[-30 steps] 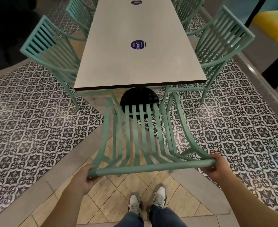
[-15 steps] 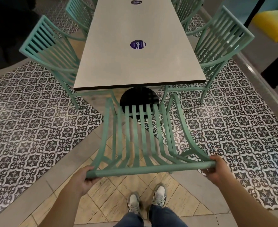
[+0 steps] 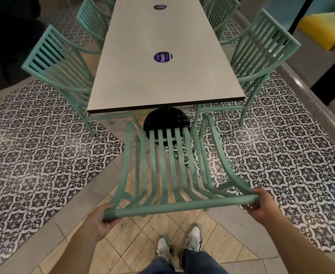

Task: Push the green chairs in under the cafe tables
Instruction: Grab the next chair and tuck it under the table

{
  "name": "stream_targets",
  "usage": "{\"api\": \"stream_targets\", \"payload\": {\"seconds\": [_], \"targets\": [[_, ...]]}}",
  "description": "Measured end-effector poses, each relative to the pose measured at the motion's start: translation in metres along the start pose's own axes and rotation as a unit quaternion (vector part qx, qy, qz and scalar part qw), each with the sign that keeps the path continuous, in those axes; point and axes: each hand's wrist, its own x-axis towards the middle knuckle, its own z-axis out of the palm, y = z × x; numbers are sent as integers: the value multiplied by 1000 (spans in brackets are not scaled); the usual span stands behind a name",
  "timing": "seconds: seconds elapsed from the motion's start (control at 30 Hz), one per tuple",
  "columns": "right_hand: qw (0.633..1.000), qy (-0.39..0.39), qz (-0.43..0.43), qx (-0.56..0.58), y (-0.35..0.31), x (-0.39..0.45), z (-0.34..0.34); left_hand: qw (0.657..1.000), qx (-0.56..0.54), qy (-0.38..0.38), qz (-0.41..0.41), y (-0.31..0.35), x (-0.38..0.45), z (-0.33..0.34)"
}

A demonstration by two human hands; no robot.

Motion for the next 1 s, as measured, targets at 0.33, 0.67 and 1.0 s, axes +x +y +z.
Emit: {"api": "stream_targets", "payload": {"seconds": [0.33, 0.67, 1.0], "targets": [[1000, 14, -2, 1, 1, 3, -2, 996, 87, -14, -19, 3, -1, -9], [881, 63, -268, -386, -11, -34, -1, 687, 646, 12, 333, 29, -11, 69], [677, -7, -395, -621, -125, -33, -23, 417, 739, -62, 525, -21, -122, 286]]}}
